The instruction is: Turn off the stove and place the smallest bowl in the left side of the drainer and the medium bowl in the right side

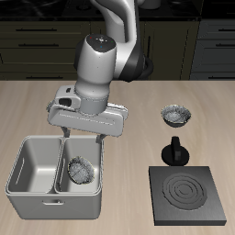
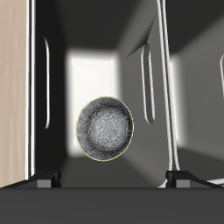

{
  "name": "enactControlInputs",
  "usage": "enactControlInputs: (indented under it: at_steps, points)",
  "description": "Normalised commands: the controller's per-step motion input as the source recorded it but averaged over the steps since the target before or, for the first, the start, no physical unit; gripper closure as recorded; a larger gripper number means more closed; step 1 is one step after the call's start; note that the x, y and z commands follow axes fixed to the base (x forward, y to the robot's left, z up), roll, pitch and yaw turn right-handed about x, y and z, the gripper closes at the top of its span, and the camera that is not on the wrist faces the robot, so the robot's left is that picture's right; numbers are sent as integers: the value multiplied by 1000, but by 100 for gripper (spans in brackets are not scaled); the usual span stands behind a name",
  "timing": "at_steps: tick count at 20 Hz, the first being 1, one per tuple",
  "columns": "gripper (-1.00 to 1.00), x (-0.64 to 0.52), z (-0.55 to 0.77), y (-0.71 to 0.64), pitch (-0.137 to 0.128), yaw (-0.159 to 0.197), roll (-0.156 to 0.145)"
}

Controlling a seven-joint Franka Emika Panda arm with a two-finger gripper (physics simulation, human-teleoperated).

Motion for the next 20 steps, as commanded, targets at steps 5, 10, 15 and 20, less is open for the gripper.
enactControlInputs:
  at_steps: [5,10,15,20]
  points:
    - [-100,-415,-111,175,-27,-19,69]
    - [-100,-561,-24,290,-32,5,72]
    - [-100,-479,2,103,-10,32,8]
    - [-100,-384,97,28,-52,66,47]
